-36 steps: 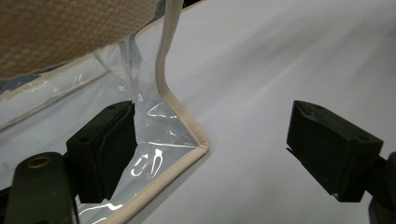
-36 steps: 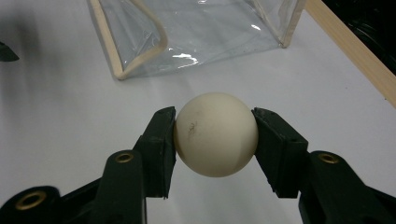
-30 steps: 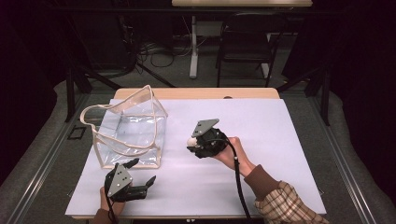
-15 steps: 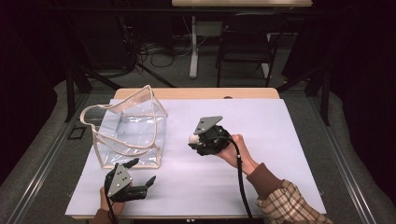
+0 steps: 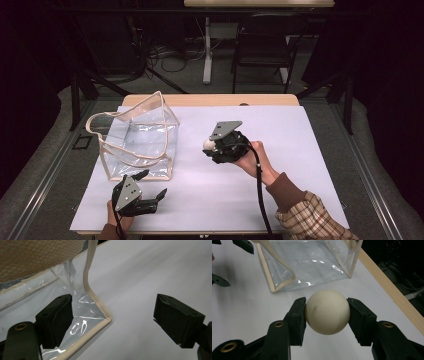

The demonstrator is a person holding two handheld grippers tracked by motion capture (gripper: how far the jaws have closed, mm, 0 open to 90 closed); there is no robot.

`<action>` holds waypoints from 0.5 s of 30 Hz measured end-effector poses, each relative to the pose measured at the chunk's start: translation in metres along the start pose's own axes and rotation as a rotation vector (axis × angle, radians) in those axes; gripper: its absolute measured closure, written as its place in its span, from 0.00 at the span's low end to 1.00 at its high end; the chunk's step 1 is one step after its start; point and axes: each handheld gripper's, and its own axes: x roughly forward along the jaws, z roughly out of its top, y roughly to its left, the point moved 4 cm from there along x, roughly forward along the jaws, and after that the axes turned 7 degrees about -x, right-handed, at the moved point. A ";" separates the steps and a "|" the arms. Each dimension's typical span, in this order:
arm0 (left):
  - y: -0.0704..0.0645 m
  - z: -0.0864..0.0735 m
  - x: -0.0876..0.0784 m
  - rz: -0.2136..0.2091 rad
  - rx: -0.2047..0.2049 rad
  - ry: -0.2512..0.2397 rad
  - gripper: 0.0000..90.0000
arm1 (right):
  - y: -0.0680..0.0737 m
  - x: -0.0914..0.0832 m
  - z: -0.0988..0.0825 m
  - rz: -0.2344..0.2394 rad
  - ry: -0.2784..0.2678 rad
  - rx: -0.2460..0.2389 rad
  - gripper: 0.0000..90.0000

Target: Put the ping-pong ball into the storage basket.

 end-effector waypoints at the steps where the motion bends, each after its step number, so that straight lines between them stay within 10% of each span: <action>1: 0.000 0.000 0.000 0.000 0.000 0.000 0.18 | 0.000 -0.001 0.001 0.001 -0.003 -0.002 0.57; 15: 0.000 0.000 0.000 0.001 0.002 0.001 0.18 | -0.004 -0.010 0.008 -0.016 -0.017 -0.001 0.57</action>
